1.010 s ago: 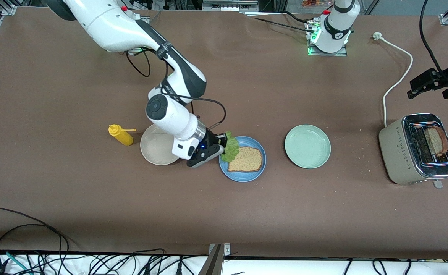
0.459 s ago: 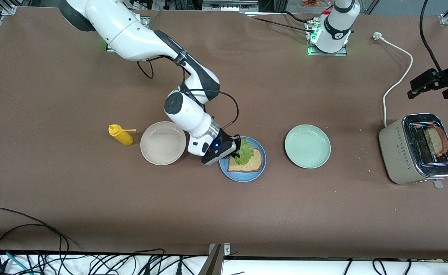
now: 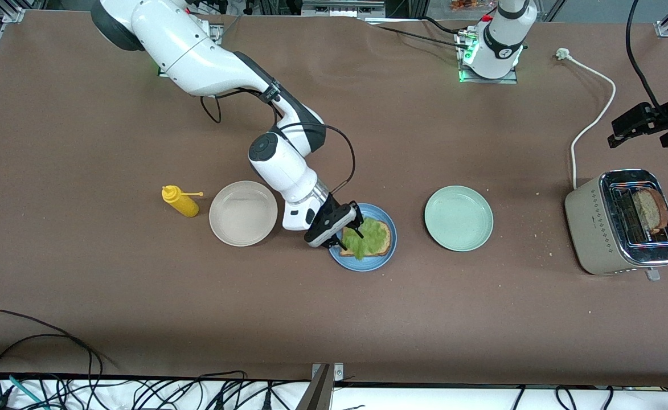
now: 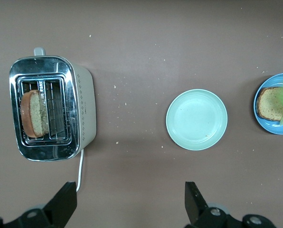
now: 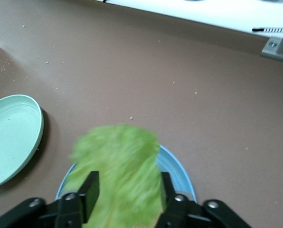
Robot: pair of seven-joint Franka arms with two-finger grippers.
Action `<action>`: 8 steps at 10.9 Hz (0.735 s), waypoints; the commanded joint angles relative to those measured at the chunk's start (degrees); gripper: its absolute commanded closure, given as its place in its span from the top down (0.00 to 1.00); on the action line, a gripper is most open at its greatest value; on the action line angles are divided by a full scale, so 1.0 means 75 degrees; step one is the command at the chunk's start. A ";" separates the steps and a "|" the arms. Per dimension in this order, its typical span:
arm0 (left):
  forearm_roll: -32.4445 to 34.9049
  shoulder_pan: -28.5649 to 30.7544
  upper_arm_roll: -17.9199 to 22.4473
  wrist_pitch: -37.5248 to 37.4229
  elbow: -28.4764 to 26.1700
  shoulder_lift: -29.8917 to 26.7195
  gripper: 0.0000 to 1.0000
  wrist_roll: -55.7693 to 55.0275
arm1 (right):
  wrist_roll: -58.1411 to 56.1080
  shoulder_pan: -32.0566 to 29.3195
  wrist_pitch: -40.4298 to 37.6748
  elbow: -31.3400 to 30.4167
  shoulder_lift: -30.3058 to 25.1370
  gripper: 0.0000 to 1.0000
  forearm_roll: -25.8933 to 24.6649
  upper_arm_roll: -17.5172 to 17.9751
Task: Make sandwich in blue plate with both arms
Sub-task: 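Carry the lettuce with the right gripper over the bread on the blue plate, then release the lettuce onto the bread and withdraw the right gripper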
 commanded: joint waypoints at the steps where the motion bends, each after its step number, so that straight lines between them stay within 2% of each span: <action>1: 0.0245 0.0023 -0.0040 -0.0175 0.0215 0.0073 1.00 0.0002 | -0.0182 -0.0047 0.0128 0.0004 -0.0059 1.00 -0.0354 -0.0061; 3: 0.0245 0.0035 -0.0040 -0.0175 0.0215 0.0073 1.00 0.0002 | -0.0380 -0.0093 -0.0232 -0.0346 -0.0548 1.00 -0.0366 -0.0270; 4: 0.0245 0.0035 -0.0040 -0.0175 0.0215 0.0073 1.00 0.0002 | -0.0624 -0.0094 -0.1175 -0.0487 -0.1016 1.00 -0.0354 -0.0341; 6: 0.0245 0.0035 -0.0040 -0.0175 0.0215 0.0073 1.00 0.0002 | -0.1059 -0.0129 -0.3844 -0.0442 -0.2093 1.00 -0.0331 -0.0622; 8: 0.0245 0.0058 -0.0040 -0.0175 0.0215 0.0073 1.00 0.0002 | -0.1096 -0.0431 -0.5546 -0.0454 -0.2845 1.00 -0.0296 -0.0682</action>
